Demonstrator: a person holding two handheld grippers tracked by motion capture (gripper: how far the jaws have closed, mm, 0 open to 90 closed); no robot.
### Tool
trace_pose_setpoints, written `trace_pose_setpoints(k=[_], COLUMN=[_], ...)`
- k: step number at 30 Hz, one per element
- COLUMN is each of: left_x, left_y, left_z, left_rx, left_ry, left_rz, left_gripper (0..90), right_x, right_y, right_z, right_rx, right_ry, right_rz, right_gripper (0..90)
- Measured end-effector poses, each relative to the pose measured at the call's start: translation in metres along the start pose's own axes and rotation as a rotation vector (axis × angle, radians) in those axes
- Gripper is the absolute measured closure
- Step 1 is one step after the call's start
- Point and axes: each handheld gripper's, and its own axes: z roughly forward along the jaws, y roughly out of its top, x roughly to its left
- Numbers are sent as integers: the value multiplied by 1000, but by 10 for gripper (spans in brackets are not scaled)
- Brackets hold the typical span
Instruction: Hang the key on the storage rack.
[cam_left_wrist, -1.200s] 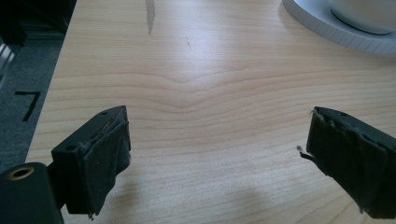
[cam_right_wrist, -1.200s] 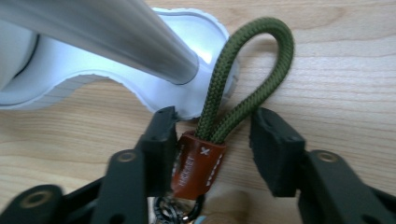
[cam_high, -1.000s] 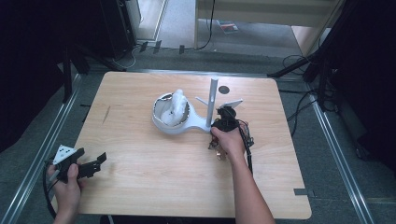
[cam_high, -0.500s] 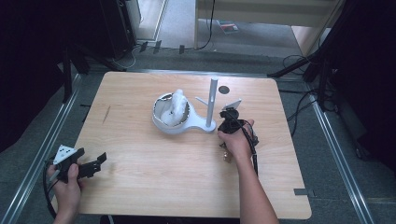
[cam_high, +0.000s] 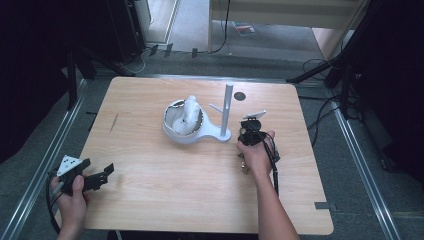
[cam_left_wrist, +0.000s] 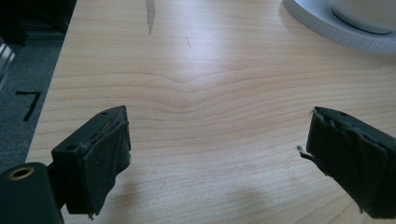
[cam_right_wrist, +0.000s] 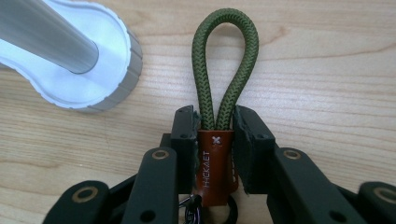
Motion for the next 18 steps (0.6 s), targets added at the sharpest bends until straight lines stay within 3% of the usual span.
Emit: trace_pose_setpoints(k=[8,10,18], left_x=[0,0,0], left_y=[0,0,0], left_z=[0,0,0], left_rx=[1,1,1], left_ry=[1,1,1], left_rz=[3,3,3], left_gripper=[70,70,70], right_x=[-4,-4,-1], right_y=[-9,-10,-16], right_z=[-18,-24,-48], right_rx=[-152,-189,-342], right_ry=[41,69,66], right_rz=[10,23,16], right_gripper=[722,724,724])
